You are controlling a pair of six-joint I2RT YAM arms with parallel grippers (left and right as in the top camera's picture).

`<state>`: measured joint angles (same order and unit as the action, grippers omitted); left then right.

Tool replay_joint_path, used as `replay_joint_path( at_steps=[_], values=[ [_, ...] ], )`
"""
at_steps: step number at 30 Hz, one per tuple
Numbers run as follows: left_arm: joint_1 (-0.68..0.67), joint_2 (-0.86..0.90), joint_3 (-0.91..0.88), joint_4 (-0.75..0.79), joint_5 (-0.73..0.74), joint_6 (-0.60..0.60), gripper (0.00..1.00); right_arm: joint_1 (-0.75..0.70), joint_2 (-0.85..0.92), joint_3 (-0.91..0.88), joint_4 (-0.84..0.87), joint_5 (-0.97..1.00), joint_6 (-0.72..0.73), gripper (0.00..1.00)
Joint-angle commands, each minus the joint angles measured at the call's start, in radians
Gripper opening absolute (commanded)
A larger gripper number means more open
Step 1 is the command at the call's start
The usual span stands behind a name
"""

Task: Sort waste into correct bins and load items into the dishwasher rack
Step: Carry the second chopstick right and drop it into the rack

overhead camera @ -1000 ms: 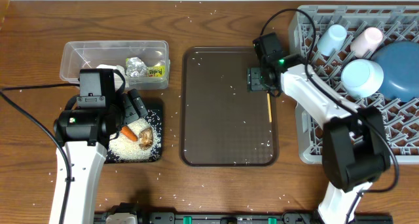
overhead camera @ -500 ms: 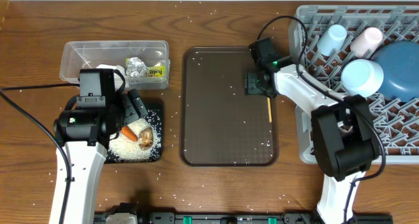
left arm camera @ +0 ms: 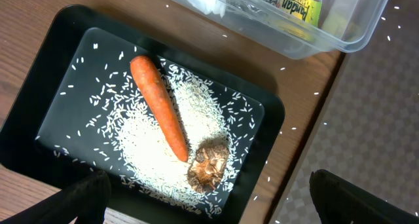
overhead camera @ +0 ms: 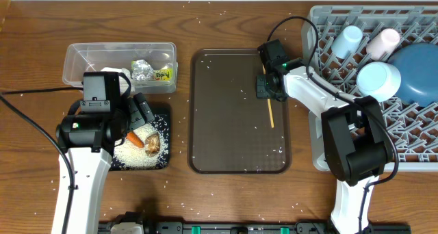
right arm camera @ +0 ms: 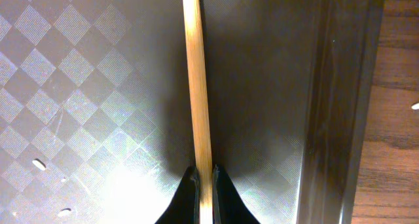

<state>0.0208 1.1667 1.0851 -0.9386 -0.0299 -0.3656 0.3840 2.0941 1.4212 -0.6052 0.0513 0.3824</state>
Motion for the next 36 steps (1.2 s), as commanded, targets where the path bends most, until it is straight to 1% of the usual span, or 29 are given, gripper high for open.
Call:
replay_joint_path(
  at_steps=[1,5,10,14,19,21,25,29,36],
  values=[
    [0.002,0.002,-0.001,-0.003,-0.008,0.006,0.98,0.003,0.055,-0.014,-0.016,-0.039,0.006,0.01],
    [0.002,0.002,-0.001,-0.003,-0.008,0.005,0.98,-0.013,-0.010,0.021,-0.037,-0.114,-0.019,0.01],
    [0.002,0.002,-0.001,-0.003,-0.008,0.005,0.98,-0.067,-0.163,0.053,-0.049,-0.099,-0.051,0.01],
    [0.002,0.002,-0.001,-0.003,-0.008,0.006,0.98,-0.159,-0.308,0.054,-0.026,-0.069,-0.092,0.01],
    [0.002,0.002,-0.001,-0.003,-0.008,0.006,0.98,-0.299,-0.415,0.054,-0.008,-0.067,-0.177,0.01],
    [0.002,0.002,-0.001,-0.003,-0.008,0.006,0.98,-0.356,-0.426,0.054,-0.004,-0.071,-0.183,0.01],
    [0.002,0.002,-0.001,-0.003,-0.008,0.005,0.98,-0.403,-0.408,0.054,-0.004,-0.112,-0.233,0.01],
    [0.002,0.002,-0.001,-0.003,-0.008,0.005,0.98,-0.403,-0.366,0.054,0.001,-0.109,-0.235,0.01],
    [0.002,0.002,-0.001,-0.003,-0.008,0.005,0.98,-0.403,-0.264,0.054,0.030,-0.108,-0.235,0.03]
  ],
)
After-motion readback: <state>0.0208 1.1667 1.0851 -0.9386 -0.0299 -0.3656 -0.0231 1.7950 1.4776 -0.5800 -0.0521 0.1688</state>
